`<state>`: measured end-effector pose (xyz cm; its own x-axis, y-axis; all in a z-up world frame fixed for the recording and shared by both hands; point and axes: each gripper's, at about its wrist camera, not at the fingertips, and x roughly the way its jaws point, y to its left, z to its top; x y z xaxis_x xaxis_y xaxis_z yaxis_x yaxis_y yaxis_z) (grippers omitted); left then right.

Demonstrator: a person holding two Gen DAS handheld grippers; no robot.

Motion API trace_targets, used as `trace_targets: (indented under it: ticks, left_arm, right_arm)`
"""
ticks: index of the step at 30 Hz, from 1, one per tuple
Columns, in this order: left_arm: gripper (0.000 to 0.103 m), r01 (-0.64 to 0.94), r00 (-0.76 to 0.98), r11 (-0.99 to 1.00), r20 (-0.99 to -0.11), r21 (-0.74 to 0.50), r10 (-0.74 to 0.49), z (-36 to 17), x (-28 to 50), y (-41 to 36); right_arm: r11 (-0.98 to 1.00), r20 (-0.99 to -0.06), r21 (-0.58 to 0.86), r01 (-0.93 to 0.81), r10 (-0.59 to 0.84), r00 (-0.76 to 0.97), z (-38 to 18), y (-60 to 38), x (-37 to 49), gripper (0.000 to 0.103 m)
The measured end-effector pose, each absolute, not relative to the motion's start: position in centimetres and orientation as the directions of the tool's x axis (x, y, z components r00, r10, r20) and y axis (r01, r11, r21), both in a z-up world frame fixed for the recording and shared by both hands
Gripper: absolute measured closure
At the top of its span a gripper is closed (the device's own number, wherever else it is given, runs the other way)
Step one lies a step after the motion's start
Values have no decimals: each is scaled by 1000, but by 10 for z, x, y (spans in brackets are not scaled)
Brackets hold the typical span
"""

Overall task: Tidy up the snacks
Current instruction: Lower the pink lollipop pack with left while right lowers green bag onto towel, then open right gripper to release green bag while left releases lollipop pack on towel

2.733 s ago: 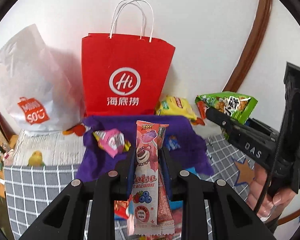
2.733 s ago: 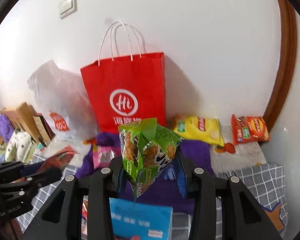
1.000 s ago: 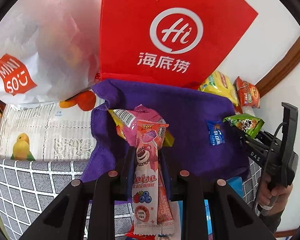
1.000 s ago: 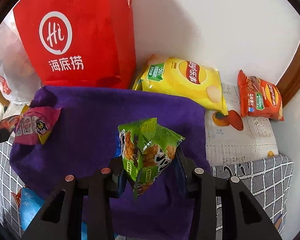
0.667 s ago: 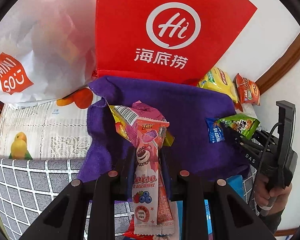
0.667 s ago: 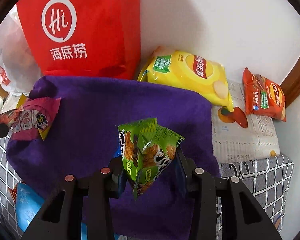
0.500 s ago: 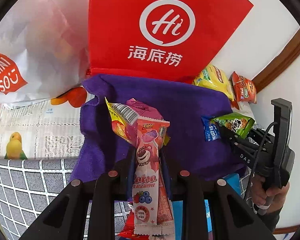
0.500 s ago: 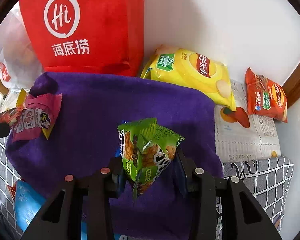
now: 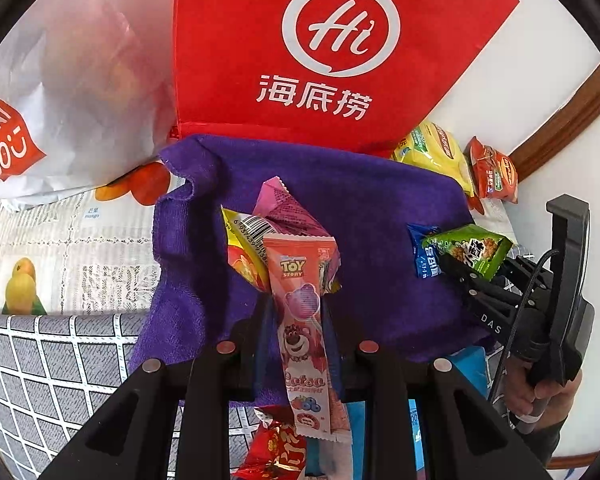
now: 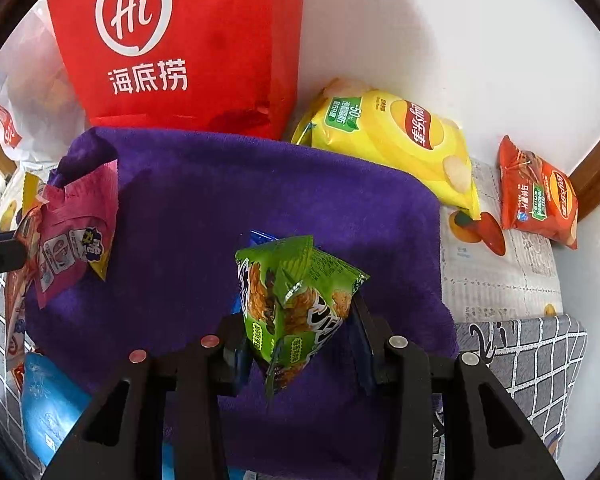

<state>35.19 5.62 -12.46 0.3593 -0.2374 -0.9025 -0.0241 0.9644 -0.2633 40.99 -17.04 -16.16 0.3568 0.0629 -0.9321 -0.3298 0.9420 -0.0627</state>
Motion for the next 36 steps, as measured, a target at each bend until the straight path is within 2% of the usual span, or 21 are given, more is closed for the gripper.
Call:
trace_targets:
  ticks: [9,11,13,22,25,27,32,36]
  left_arm:
    - [80,-39,349,960,-904,-276,-245,-129,353,58]
    - [80,-40,350,959,-903,-280,-249,-129,353,59]
    - [80,-39,350,959,-903,-279,-249,-129,353,59]
    - [79,-38,346,958,-903,-284,-254,-130,353,59]
    - [74,-34,347,956,-901,-290,-261,-129,354,59]
    - [64,-26,348,954,-897,-298,-271,-129,354,58]
    - [52,-1,367,950,-884,-313,-291,-121,352,52]
    - [48,17,391,944,-866,-330,-310,-112,348,48]
  right_arm:
    - [935,-937,-78,-347,50,345,-166,-165,408,61]
    - [934,-937,-77,-348,51,346,-166,-165,408,58]
    - [935,-935,-77,-346,53,349,-166,-164,407,49]
    - [946,-927,-51,-319,74,368,-150,-164,404,44]
    - [948,-917,-24,-318,106,385,-140,-165,402,43]
    - [947,-910,-12,-321,123,397,-135,-164,400,42]
    - [944,-894,-7,-330,142,425,-123,-161,395,42]
    - [943,-887,-7,-333,147,437,-117,-159,391,42]
